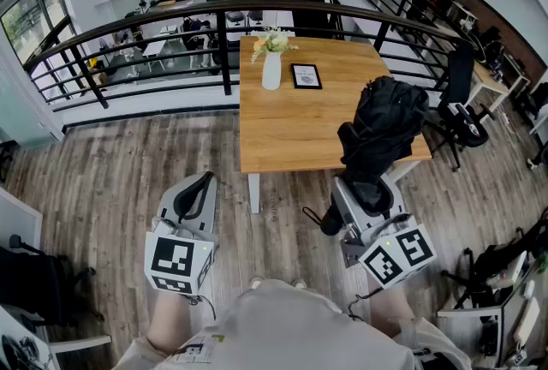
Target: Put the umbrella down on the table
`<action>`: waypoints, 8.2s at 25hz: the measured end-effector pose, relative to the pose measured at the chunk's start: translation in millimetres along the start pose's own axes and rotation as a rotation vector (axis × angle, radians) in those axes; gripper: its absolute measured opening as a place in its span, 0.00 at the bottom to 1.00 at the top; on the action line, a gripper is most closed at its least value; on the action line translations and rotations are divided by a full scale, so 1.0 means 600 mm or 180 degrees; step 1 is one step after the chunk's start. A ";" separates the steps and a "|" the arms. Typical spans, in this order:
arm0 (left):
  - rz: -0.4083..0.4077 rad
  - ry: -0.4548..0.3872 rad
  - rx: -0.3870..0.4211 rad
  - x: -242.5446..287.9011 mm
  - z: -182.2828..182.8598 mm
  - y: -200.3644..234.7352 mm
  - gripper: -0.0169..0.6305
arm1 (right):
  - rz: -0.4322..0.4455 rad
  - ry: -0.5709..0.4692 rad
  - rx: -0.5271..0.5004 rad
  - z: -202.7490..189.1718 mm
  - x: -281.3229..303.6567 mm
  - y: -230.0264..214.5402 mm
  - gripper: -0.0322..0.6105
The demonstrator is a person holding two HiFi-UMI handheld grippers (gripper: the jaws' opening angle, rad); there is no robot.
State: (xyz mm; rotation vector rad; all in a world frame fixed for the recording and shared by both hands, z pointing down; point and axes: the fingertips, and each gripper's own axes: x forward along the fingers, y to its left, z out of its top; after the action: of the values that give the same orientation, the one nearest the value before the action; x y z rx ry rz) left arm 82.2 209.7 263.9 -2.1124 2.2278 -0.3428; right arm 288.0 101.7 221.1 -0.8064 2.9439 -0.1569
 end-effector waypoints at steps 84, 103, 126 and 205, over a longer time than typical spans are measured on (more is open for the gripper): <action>-0.0587 0.1255 -0.0048 0.669 -0.246 0.230 0.05 | 0.0538 0.1646 0.1365 -0.443 0.685 -0.231 0.48; -0.1364 0.1257 -0.0248 0.786 -0.364 0.330 0.05 | -0.0477 0.2056 0.1472 -0.599 0.808 -0.262 0.48; -0.1949 0.1727 -0.0551 0.877 -0.545 0.408 0.05 | -0.1354 0.2776 0.1505 -0.811 0.893 -0.257 0.48; -0.1977 -0.0346 -0.0043 0.683 -0.103 0.513 0.05 | -0.0727 0.0200 -0.0397 -0.140 0.836 -0.078 0.09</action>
State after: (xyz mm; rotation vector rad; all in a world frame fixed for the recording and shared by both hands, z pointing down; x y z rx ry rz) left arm -257.2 -176.5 310.3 -2.7095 1.4720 -0.2230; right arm -127.4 -188.7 282.4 -1.1760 2.9352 -0.0130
